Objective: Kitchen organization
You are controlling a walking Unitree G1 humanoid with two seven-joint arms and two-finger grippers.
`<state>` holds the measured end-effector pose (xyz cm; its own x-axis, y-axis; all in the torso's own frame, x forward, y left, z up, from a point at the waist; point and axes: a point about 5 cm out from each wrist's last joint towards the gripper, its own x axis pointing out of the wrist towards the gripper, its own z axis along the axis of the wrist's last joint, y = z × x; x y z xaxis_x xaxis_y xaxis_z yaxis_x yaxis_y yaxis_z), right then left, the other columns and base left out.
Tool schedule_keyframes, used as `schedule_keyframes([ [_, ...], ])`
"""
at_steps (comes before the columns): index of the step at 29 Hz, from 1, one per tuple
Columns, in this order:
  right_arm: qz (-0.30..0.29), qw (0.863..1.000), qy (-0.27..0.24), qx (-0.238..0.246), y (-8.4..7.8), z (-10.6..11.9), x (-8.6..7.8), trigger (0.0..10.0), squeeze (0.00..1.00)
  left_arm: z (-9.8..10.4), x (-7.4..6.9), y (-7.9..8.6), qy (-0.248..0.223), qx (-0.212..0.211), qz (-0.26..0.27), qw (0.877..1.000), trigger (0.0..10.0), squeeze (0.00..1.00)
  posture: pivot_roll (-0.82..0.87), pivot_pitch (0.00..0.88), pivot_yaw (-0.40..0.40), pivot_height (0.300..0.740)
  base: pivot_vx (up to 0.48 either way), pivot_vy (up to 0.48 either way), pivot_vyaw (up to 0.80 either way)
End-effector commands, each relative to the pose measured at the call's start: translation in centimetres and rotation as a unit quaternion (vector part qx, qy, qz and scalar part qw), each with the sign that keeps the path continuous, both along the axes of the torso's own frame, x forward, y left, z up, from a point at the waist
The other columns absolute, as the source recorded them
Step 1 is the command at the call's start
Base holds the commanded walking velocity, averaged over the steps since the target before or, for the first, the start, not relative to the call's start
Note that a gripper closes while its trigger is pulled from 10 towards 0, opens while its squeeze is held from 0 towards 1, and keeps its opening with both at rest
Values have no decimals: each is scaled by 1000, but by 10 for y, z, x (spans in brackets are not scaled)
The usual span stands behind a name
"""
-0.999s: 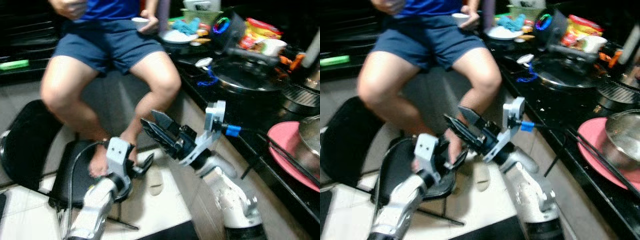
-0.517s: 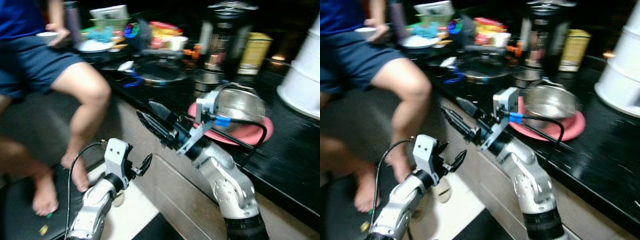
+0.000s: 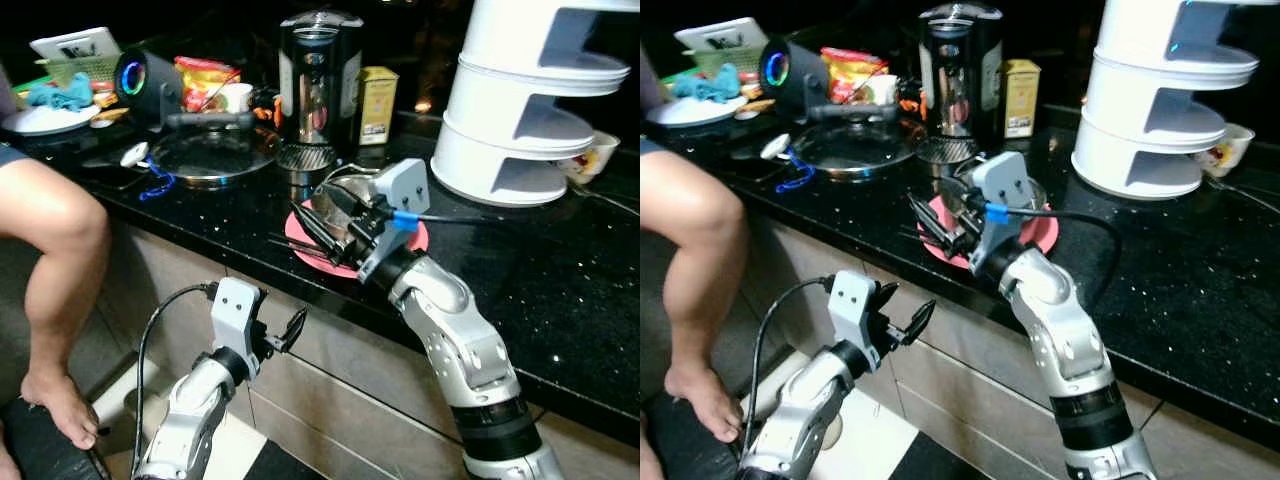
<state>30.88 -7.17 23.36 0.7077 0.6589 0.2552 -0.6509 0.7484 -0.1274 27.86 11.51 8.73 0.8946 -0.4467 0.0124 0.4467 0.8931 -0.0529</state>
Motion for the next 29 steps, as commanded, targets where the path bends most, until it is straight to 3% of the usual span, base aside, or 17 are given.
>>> schedule_keyframes([
  [1, -6, 1000, -6, -16, 4, 1, 3, 10000, 0, -1, -3, 2, 3, 8, -1, 1000, 10000, 0, 16, 0, -1, 740, 0, 0, 0],
  [6, -38, 998, -32, -50, 8, 16, 17, 10000, 0, -2, -12, 0, 12, -3, -27, 1000, 10000, 0, 23, 0, -9, 740, 0, 0, 0],
  [11, -61, 993, -63, -78, 23, 41, 33, 10000, 0, 0, -21, -8, 2, 2, -66, 998, 10000, 0, 34, 0, -20, 740, 0, 0, 0],
  [16, -98, 982, -90, -136, 27, 47, 44, 10000, 0, 1, -22, -10, 0, 0, -72, 997, 10000, 0, 38, 0, -26, 740, 0, 0, 0],
  [18, -136, 955, -114, -236, 22, 47, 56, 10000, 0, 2, -22, -10, 0, -5, -72, 997, 10000, 0, 45, 0, -36, 740, 0, 0, 0],
  [20, -159, 936, -121, -288, 14, 50, 65, 10000, 0, 3, -22, -11, -1, -7, -71, 997, 10000, 0, 48, 0, -40, 740, 0, 0, 0],
  [21, -159, 936, -121, -288, 14, 50, 65, 10000, 0, 3, -22, -11, -1, -7, -71, 997, 10000, 0, 48, 0, -40, 740, 0, 0, 0],
  [25, -162, 903, -124, -378, -7, 62, 72, 10000, 0, 3, -23, -12, -1, -9, -75, 997, 10000, 0, 45, 0, -40, 740, 0, 0, 0],
  [29, -161, 898, -124, -391, -14, 69, 72, 10000, 0, 3, -23, -13, 0, -10, -78, 997, 10000, 0, 43, 0, -39, 740, 0, 0, 0],
])
